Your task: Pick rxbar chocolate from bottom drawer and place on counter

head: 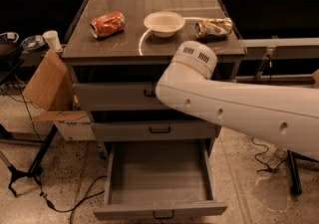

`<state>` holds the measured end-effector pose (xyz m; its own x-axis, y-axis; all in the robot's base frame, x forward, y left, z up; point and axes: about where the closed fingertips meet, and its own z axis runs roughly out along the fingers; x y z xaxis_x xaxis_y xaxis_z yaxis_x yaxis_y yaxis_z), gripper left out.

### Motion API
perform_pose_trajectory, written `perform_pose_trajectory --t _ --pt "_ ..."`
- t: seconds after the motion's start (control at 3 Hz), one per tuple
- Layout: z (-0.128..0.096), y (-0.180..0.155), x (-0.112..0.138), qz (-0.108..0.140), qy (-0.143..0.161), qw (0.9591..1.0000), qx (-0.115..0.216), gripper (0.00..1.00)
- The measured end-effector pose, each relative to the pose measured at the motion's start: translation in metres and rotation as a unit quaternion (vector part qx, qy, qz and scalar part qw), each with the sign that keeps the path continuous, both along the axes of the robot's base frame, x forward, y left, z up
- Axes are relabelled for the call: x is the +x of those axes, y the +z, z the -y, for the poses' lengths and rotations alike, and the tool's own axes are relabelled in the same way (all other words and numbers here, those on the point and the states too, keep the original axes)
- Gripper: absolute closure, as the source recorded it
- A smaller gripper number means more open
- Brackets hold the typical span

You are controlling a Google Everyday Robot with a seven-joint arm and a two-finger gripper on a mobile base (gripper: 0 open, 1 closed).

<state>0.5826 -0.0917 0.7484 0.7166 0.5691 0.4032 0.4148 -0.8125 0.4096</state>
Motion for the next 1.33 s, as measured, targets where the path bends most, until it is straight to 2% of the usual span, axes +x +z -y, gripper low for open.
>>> perform_pose_trajectory --t 0.33,0.67,1.0,1.33 --pt "-0.023 0.064 0.009 0.051 0.027 0.9983 -0.004 1.00" --pt "-0.050 0.112 0.022 0.083 0.058 0.9949 -0.008 1.00" --pt "-0.082 0.144 0.044 0.090 0.090 0.9918 -0.015 1.00" --pt "-0.123 0.161 0.064 0.085 0.125 0.9883 -0.023 1.00"
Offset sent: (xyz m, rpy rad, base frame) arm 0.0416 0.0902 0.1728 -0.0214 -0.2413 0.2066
